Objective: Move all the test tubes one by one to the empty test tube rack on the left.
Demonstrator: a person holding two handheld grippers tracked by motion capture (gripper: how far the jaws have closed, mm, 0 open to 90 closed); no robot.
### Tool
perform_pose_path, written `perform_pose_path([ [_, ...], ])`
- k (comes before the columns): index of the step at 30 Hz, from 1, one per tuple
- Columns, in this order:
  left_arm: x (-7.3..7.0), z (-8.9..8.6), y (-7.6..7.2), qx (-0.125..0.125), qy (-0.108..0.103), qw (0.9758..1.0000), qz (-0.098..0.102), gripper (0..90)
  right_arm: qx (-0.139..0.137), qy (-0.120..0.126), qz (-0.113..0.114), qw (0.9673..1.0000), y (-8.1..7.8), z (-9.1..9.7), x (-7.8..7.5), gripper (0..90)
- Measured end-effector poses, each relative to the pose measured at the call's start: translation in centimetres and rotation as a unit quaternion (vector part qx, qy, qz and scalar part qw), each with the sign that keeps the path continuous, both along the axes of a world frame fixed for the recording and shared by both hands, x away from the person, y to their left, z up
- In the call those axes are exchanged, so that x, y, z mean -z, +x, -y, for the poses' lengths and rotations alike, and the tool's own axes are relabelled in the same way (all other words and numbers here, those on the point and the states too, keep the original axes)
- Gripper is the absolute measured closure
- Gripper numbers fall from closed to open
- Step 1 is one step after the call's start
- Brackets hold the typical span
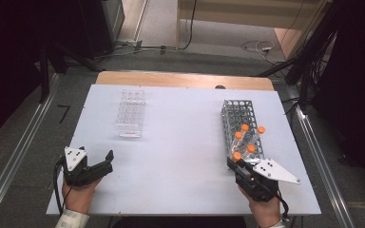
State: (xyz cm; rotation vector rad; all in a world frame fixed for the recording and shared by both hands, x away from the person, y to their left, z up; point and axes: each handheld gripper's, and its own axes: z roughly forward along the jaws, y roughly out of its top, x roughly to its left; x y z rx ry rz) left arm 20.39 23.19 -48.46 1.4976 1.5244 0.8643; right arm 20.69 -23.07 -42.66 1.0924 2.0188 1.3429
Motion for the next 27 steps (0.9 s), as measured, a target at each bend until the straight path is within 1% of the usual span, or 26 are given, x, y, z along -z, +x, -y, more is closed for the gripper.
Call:
perform_pose_path([
  [6, -0.1, 0.2, -0.1, 0.005, -0.006, 1.0, 0.001, 5.2, -0.01, -0.005, -0.002, 0.9999, 0.3, -0.9, 0.2, 71.9],
  [10, -0.3, 0.4, -0.1, 0.01, -0.006, 0.9999, 0.001, 5.2, -0.016, -0.007, -0.002, 0.9999, 0.3, -1.4, 0.2, 71.9],
  [12, -0.3, 0.7, -0.1, 0.008, -0.004, 1.0, 0.003, 5.2, -0.017, -0.009, -0.003, 0.9998, 0.4, -1.8, 0.2, 71.9],
  [15, -0.4, 0.9, -0.1, 0.012, -0.003, 0.9999, 0.004, 5.2, -0.024, -0.01, -0.003, 0.9997, 0.5, -2.4, 0.2, 71.9],
  [16, -0.5, 1.0, -0.1, 0.017, -0.007, 0.9998, 0.004, 5.2, -0.026, -0.009, -0.003, 0.9996, 0.6, -2.6, 0.2, 71.9],
  [17, -0.5, 1.0, -0.1, 0.017, -0.007, 0.9998, 0.004, 5.2, -0.026, -0.009, -0.005, 0.9996, 0.8, -2.9, 0.3, 71.9],
  [23, -0.8, 1.4, -0.1, 0.038, -0.009, 0.9992, -0.003, 5.2, -0.039, -0.014, -0.011, 0.9991, 1.5, -4.7, 0.6, 71.8],
  [27, -1.0, 1.7, 0.0, 0.045, -0.01, 0.9989, -0.005, 5.2, -0.049, -0.018, -0.014, 0.9986, 2.1, -6.2, 0.7, 71.9],
])
